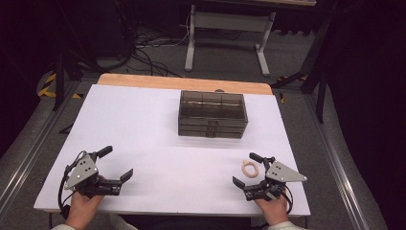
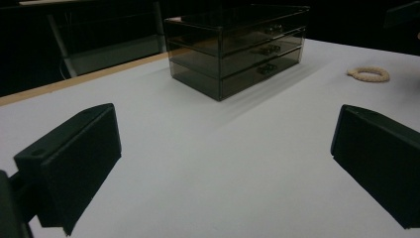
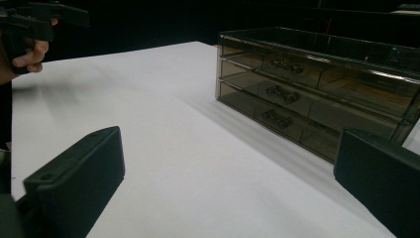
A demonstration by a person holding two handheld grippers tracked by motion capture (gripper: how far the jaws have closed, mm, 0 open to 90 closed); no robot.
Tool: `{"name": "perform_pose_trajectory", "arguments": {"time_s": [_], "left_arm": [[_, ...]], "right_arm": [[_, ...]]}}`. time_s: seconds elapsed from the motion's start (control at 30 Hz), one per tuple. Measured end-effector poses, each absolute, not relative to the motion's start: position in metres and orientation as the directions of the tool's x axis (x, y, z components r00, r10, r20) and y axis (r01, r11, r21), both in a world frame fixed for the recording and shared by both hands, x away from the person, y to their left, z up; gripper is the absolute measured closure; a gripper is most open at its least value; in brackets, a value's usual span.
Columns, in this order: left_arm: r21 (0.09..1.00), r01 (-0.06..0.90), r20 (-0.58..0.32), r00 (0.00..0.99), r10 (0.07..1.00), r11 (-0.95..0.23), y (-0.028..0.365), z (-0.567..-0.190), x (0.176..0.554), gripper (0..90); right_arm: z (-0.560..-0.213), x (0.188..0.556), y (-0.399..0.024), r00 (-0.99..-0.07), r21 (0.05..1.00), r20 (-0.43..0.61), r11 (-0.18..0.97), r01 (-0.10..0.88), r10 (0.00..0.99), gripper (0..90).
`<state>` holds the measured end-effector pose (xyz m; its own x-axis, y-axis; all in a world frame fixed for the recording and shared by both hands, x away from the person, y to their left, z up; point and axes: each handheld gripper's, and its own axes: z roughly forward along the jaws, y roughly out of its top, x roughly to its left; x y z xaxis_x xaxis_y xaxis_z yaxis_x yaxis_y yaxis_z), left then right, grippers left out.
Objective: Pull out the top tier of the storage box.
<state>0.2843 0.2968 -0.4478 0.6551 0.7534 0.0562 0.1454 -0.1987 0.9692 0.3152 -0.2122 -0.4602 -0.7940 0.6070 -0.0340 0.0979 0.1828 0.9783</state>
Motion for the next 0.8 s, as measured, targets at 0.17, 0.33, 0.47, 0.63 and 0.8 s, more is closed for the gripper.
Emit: {"name": "perform_pose_trajectory", "arguments": {"time_s": [0.17,0.33,0.47,0.63,0.8], "left_arm": [[0.968,0.137,0.069,0.66,0.749,-0.209,0.2953,-0.4476,0.284,0.1],[0.968,0.128,0.081,0.659,0.748,-0.217,0.2943,-0.447,0.2838,0.1],[0.967,0.125,0.085,0.656,0.75,-0.22,0.2936,-0.4468,0.2836,0.1],[0.966,0.117,0.096,0.661,0.744,-0.229,0.2915,-0.4466,0.283,0.1],[0.965,0.116,0.103,0.66,0.744,-0.237,0.2904,-0.4465,0.2823,0.1]], "right_arm": [[-0.4608,0.3157,-0.2115,-0.796,0.977,-0.035,0.188,0.099,0.605,0.1],[-0.4606,0.3156,-0.212,-0.79,0.977,-0.032,0.187,0.105,0.612,0.0],[-0.4608,0.3157,-0.2116,-0.79,0.977,-0.036,0.189,0.102,0.612,0.0],[-0.4598,0.315,-0.2121,-0.784,0.977,-0.033,0.186,0.106,0.62,0.0],[-0.4528,0.3157,-0.2116,-0.776,0.979,-0.034,0.177,0.101,0.63,0.1]]}}
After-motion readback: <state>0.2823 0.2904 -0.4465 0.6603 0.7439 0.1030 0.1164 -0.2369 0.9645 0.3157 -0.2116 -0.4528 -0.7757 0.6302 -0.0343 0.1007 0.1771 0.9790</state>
